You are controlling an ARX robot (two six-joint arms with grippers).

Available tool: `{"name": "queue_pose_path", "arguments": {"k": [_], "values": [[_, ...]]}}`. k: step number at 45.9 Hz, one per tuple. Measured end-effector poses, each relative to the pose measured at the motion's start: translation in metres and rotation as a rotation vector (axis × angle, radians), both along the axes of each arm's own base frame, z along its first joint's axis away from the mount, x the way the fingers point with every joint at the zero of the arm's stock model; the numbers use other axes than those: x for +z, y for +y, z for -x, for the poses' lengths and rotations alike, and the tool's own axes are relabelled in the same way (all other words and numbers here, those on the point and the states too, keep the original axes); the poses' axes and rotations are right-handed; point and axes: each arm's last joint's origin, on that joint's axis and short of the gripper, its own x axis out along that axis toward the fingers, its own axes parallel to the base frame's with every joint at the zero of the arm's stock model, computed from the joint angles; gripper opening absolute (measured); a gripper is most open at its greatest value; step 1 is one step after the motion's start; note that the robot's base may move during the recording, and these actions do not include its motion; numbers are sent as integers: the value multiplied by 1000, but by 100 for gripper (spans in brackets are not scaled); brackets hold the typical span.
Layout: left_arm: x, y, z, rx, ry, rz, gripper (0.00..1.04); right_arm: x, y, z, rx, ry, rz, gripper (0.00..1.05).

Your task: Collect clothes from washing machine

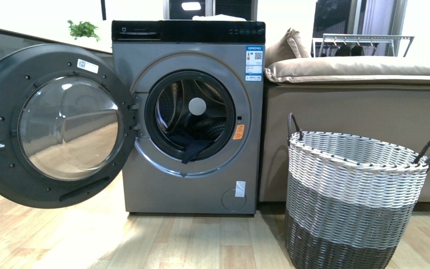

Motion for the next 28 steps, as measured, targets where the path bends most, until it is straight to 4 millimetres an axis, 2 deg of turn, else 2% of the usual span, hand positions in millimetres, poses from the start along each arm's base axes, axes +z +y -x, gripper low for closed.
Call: {"name": "queue_pose_path", "arguments": {"k": [28], "values": [[0, 0, 0, 0, 0, 0, 98, 0, 0, 0, 0, 0, 0, 97]]}}
